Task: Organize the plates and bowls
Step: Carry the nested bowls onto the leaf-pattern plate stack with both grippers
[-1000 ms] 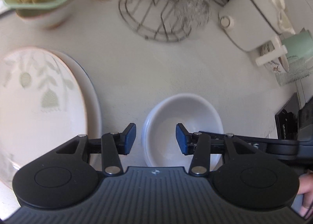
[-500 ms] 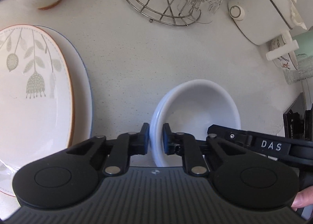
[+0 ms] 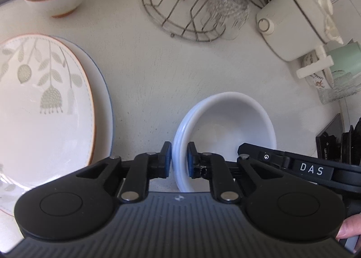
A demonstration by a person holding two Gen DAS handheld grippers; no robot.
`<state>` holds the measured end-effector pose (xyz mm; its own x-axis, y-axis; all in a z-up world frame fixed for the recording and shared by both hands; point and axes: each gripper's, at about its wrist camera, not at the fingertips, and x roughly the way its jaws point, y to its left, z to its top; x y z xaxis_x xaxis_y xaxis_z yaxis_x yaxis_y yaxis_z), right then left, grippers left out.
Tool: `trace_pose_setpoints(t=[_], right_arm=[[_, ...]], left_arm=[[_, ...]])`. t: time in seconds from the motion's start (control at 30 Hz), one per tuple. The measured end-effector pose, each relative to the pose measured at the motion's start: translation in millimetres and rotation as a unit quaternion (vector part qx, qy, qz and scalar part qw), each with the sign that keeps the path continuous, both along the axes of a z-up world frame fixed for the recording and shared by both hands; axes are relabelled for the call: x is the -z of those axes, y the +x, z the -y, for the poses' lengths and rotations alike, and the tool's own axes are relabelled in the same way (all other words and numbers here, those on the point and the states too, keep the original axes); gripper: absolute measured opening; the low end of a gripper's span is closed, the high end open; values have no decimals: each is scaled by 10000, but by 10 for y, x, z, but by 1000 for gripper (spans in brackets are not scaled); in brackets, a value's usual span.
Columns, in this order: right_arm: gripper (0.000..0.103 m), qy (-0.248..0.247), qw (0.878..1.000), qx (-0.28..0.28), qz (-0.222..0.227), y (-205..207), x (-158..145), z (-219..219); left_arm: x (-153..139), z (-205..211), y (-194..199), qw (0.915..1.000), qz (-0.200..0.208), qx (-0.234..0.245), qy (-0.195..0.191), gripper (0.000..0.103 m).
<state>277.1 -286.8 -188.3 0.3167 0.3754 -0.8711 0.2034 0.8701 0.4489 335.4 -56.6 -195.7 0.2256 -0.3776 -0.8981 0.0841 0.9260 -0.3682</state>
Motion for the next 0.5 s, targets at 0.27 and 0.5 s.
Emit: trace_pose_setpoints(t=[0.27, 0.5], right_arm=[[15, -92, 9985, -305, 434, 94, -289, -234], [17, 76, 9953, -678, 690, 203, -465, -571]], left_arm=[[-284, -251, 22, 9991, 320, -289, 4, 17], [-496, -657, -18, 9953, 660, -714, 27, 17]])
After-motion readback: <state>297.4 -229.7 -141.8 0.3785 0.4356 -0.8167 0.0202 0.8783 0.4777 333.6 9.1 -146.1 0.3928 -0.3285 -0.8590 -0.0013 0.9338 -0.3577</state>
